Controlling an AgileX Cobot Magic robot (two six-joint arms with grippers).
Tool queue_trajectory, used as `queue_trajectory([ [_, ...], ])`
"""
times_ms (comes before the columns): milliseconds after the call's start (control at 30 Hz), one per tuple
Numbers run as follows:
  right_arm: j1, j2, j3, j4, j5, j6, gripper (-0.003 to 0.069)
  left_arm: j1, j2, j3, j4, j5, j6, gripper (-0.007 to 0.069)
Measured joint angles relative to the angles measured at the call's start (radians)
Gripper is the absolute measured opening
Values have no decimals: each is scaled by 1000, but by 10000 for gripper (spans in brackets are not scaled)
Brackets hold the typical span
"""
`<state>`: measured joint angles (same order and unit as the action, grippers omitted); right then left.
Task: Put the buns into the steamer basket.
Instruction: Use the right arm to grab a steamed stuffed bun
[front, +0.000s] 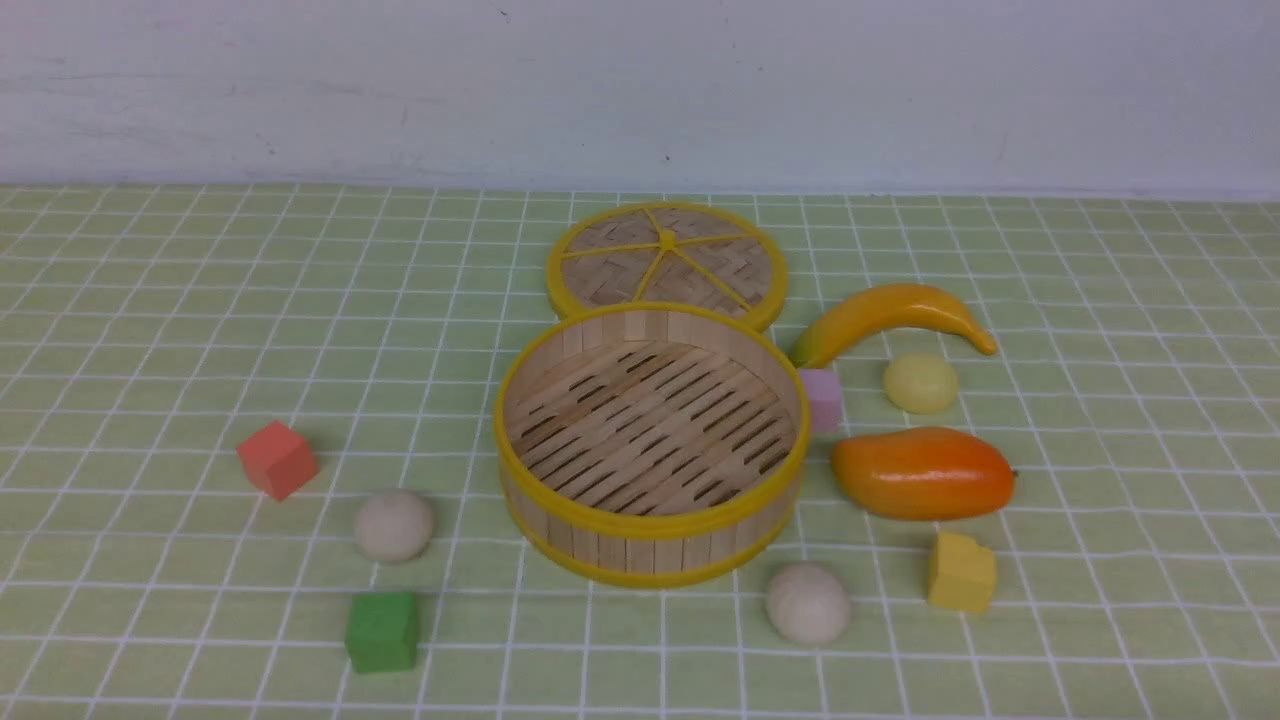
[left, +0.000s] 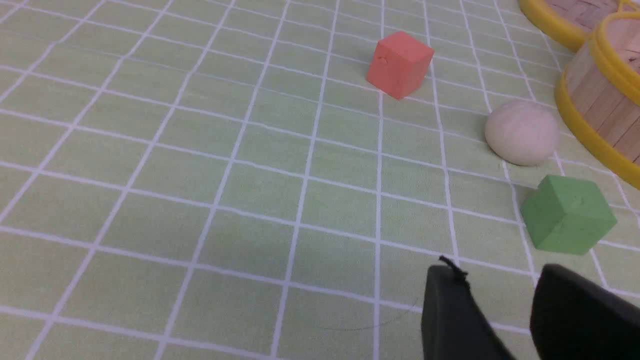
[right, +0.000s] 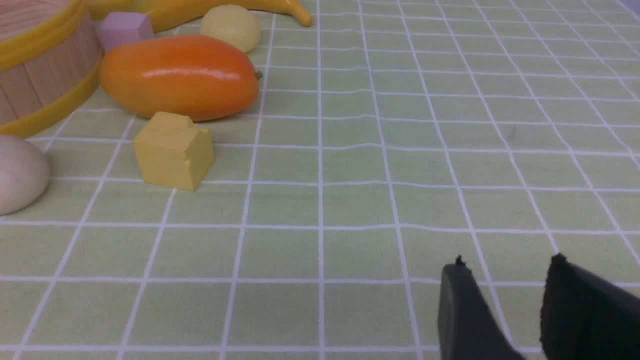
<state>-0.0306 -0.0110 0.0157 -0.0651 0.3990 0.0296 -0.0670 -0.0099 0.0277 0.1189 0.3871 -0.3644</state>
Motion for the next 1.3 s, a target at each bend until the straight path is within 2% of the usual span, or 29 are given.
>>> queue_trajectory([
  [1067,0,0,0,-24,-1,0,241,0,0,0,0,0,0,238],
  [1200,0,0,4,-39,-33,0,241,0,0,0,0,0,0,238],
  [1300,0,0,12,-39,-132,0,241,0,0,0,0,0,0,238],
])
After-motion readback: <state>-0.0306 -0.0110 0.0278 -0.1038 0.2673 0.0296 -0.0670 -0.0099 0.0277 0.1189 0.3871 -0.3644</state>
